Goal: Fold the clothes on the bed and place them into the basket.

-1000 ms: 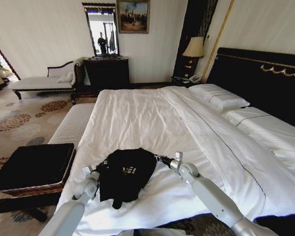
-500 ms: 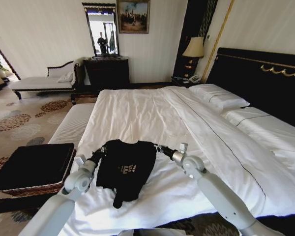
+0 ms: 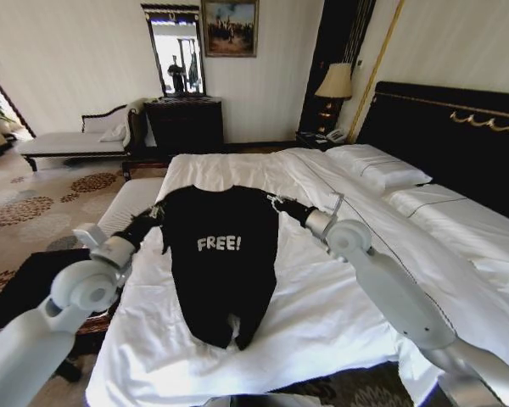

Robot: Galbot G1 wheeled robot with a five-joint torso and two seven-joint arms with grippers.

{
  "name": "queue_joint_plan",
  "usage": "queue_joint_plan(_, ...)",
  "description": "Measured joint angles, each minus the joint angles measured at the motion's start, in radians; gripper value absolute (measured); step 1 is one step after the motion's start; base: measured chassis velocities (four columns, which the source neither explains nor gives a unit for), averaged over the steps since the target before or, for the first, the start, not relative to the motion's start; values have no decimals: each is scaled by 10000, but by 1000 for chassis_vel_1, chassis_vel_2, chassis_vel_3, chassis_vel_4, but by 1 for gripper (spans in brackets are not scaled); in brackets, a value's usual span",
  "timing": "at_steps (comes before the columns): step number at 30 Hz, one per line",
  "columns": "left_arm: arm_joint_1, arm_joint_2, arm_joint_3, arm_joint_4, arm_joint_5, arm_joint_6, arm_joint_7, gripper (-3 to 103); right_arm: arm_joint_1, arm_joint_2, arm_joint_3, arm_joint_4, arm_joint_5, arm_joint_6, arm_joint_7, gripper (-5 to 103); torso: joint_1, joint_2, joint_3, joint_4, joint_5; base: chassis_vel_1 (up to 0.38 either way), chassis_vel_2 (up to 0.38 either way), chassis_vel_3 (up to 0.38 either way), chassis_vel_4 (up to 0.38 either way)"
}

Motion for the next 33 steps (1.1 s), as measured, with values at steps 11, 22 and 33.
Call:
queue_joint_plan(11, -117, 1670, -1549, -429, -1489, 15, -74, 1, 1590, -320, 190, 29, 850, -63, 373, 0, 0, 0, 0, 0, 3, 0, 0, 0, 0)
queue_joint_plan(22, -1003, 2892, -2116, -860, -3001, 15, -387, 1, 2834, -738, 427, 342, 1946, -89, 811, 0, 0, 0, -1, 1, 3, 0, 0, 0, 0)
queue_joint_plan(33, -891, 3087, -2723, -1610, -3863, 134, -623, 1, 1763, -1594, 1745, 1935, 2992, -90, 1159, 0, 0, 0, 0, 4, 4, 0, 0, 0, 0)
